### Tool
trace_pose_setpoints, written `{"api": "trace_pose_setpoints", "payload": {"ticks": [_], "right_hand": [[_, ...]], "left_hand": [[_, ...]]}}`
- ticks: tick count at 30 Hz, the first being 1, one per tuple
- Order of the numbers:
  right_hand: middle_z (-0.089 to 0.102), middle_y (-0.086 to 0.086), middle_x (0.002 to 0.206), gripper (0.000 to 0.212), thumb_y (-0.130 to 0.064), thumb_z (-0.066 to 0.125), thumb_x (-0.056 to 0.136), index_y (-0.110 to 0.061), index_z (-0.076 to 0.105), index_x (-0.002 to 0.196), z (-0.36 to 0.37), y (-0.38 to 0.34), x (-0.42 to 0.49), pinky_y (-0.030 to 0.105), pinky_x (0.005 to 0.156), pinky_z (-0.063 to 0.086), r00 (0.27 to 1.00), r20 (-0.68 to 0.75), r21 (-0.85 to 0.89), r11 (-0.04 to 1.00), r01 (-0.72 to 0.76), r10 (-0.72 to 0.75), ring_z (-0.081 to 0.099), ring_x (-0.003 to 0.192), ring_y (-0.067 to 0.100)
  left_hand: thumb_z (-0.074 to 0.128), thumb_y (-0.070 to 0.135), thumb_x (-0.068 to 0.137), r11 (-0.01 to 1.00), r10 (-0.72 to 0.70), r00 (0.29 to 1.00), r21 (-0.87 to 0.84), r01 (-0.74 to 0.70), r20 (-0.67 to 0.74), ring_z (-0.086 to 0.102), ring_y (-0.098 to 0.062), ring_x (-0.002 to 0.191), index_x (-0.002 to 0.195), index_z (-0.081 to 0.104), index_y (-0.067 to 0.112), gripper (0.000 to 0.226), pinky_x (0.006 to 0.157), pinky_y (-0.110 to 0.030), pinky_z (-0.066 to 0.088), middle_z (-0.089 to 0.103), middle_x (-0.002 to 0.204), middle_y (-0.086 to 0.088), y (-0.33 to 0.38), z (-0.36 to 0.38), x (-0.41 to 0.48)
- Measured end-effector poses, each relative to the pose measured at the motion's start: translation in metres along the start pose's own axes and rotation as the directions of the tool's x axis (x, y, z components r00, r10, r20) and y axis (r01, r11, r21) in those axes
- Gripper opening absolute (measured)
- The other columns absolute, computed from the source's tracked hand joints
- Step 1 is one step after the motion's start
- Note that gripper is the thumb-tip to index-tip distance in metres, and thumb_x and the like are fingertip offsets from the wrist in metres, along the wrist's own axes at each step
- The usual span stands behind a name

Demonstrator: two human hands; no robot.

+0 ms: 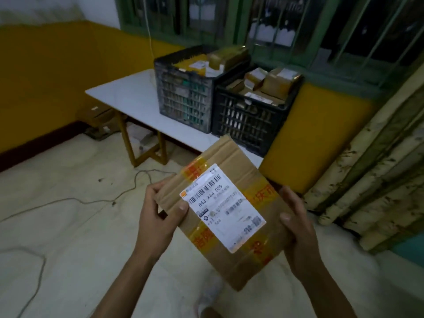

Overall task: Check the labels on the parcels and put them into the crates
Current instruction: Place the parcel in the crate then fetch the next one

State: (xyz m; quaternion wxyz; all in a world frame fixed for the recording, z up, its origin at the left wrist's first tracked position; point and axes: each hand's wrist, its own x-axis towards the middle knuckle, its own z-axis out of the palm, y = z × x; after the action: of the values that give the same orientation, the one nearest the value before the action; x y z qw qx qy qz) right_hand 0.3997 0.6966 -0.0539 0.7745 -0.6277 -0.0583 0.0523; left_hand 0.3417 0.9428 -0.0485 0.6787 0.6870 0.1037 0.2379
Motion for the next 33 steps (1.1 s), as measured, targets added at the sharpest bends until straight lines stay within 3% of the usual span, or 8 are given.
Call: {"api": "trace_pose_setpoints", "payload": {"ticks": [4,8,12,14,17,20,29,33], "right_hand": [[0.043,-0.006,0.145,0.076,-0.028,0.074,0.076,-0.038,0.033,0.139,0.024,-0.01,0.094,0.055,0.102,0.044,0.98,-0.187,-0.003,0.998,0.063,-0.062,0.05,0.129,0.021],[0.052,-0.015,0.133,0.068,-0.049,0.059,0.077,-0.049,0.028,0.137,0.041,-0.027,0.18,0.044,0.1,0.048,0.972,-0.211,-0.097,0.992,0.085,-0.104,0.057,0.119,0.007],[0.036,-0.013,0.15,0.076,-0.059,0.048,0.078,-0.043,0.022,0.147,0.049,-0.042,0.25,0.047,0.108,0.04,0.971,-0.238,-0.2,0.979,-0.03,-0.019,0.041,0.134,0.012],[0.05,-0.02,0.138,0.068,-0.058,0.051,0.076,-0.041,0.036,0.14,0.051,-0.053,0.283,0.031,0.097,0.05,0.971,-0.236,-0.24,0.971,-0.017,-0.041,0.052,0.121,0.0],[0.059,-0.023,0.111,0.061,-0.061,0.057,0.071,-0.037,0.045,0.126,0.048,-0.07,0.335,0.01,0.063,0.05,0.937,-0.324,-0.301,0.953,0.026,-0.128,0.059,0.088,-0.016],[0.06,-0.022,0.106,0.052,-0.051,0.064,0.081,-0.033,0.045,0.126,0.04,-0.085,0.391,0.011,0.059,0.049,0.873,-0.435,-0.335,0.939,0.071,-0.222,0.062,0.083,-0.012],[0.058,-0.026,0.107,0.04,-0.034,0.059,0.094,-0.03,0.051,0.132,0.019,-0.077,0.525,0.01,0.068,0.049,0.669,-0.656,-0.411,0.909,0.07,-0.349,0.06,0.09,-0.013],[0.057,-0.01,0.117,0.042,-0.035,0.056,0.095,-0.021,0.052,0.134,-0.001,-0.05,0.551,0.014,0.072,0.044,0.654,-0.704,-0.452,0.885,-0.113,-0.276,0.057,0.099,0.004]], "left_hand": [[0.062,0.055,0.059,0.998,-0.037,0.998,-0.048,0.034,-0.055,0.063,0.001,0.085,0.101,0.05,0.028,0.052,0.067,-0.02,0.053,0.063,0.096,0.015,-0.009,0.036,0.094],[0.063,0.053,0.062,0.995,-0.06,0.995,-0.082,0.054,-0.075,0.063,-0.024,0.106,0.116,0.054,0.016,0.066,0.084,-0.049,0.054,0.064,0.114,-0.007,-0.012,0.066,0.182],[0.061,0.055,0.061,0.995,-0.066,0.989,-0.083,0.055,-0.13,0.062,-0.026,0.104,0.11,0.052,0.017,0.063,0.087,-0.048,0.053,0.063,0.111,-0.008,-0.017,0.089,0.248],[0.059,0.057,0.063,0.997,-0.043,0.994,-0.069,0.036,-0.102,0.062,-0.026,0.103,0.108,0.053,0.017,0.06,0.088,-0.05,0.052,0.062,0.11,-0.008,-0.021,0.098,0.282],[0.056,0.065,0.069,0.998,0.053,0.998,-0.042,-0.053,0.016,0.06,-0.008,0.093,0.101,0.051,0.016,0.059,0.079,-0.029,0.053,0.057,0.096,0.0,-0.021,0.115,0.339],[0.057,0.074,0.07,0.986,0.159,0.966,0.015,-0.166,0.206,0.058,0.009,0.083,0.111,0.047,0.015,0.073,0.064,-0.006,0.045,0.057,0.094,0.006,-0.022,0.136,0.403],[0.042,0.07,0.074,0.996,0.001,0.797,0.068,-0.053,0.604,0.054,0.022,0.083,0.105,0.047,0.029,0.052,0.067,0.001,0.04,0.055,0.096,0.027,-0.048,0.223,0.561],[0.028,0.065,0.091,0.942,-0.251,0.664,0.336,0.0,0.704,0.052,-0.008,0.1,0.128,0.038,0.033,0.05,0.086,-0.023,0.034,0.053,0.118,0.011,-0.072,0.25,0.589]]}}
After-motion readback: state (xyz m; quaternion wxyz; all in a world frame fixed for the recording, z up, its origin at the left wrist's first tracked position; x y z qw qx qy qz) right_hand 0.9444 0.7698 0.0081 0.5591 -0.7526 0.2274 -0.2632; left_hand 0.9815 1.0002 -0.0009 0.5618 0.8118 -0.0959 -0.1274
